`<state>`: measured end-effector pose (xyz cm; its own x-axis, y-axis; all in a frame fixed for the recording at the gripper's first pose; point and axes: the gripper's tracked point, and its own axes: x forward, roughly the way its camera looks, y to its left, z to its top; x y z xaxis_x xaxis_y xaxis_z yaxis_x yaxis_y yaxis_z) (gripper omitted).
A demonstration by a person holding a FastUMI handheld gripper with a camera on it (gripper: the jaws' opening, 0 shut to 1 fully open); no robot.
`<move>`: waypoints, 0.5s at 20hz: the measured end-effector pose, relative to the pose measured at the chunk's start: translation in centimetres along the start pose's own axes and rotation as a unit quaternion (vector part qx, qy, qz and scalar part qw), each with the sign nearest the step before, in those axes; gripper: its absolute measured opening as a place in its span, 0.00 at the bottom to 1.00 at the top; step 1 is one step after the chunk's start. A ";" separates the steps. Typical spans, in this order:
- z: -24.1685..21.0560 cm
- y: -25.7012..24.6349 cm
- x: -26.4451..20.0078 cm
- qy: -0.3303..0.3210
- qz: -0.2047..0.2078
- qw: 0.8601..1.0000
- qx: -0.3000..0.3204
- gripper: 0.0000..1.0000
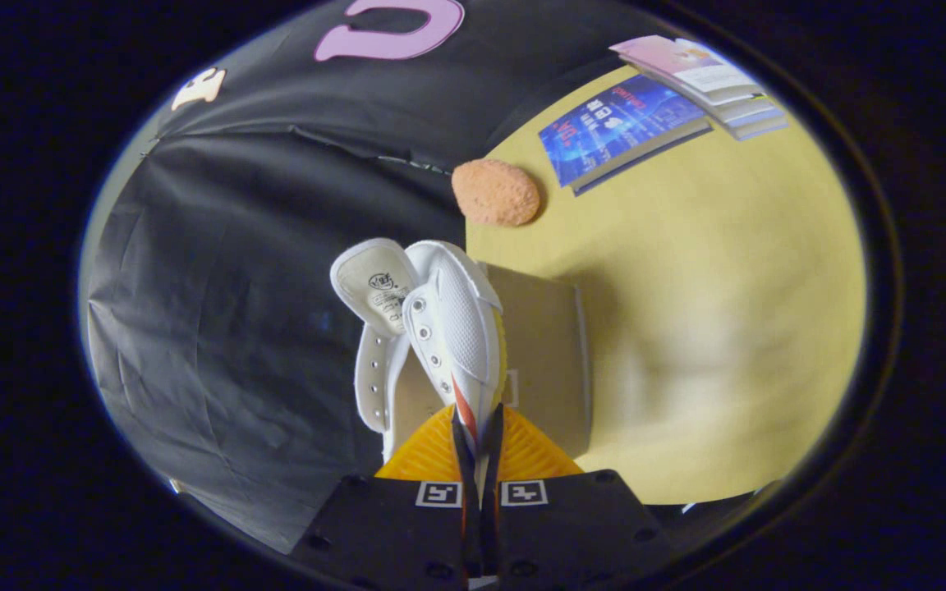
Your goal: Open the storage box then place both shoes into the box .Put the left shoe in first, then the right shoe, with the right side of both shoes facing outward in a uniform manner.
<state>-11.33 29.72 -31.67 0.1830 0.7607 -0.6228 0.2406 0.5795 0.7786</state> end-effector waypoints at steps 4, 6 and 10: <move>-1.8 1.5 3.5 0.020 -0.008 1.000 0.011 0.03; -2.3 1.3 4.8 0.023 -0.024 0.999 0.020 0.03; -2.4 0.4 6.1 0.014 -0.064 0.997 0.038 0.03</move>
<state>-12.44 35.32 -34.93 0.1196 0.6911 -0.7128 0.3316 0.6490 0.6848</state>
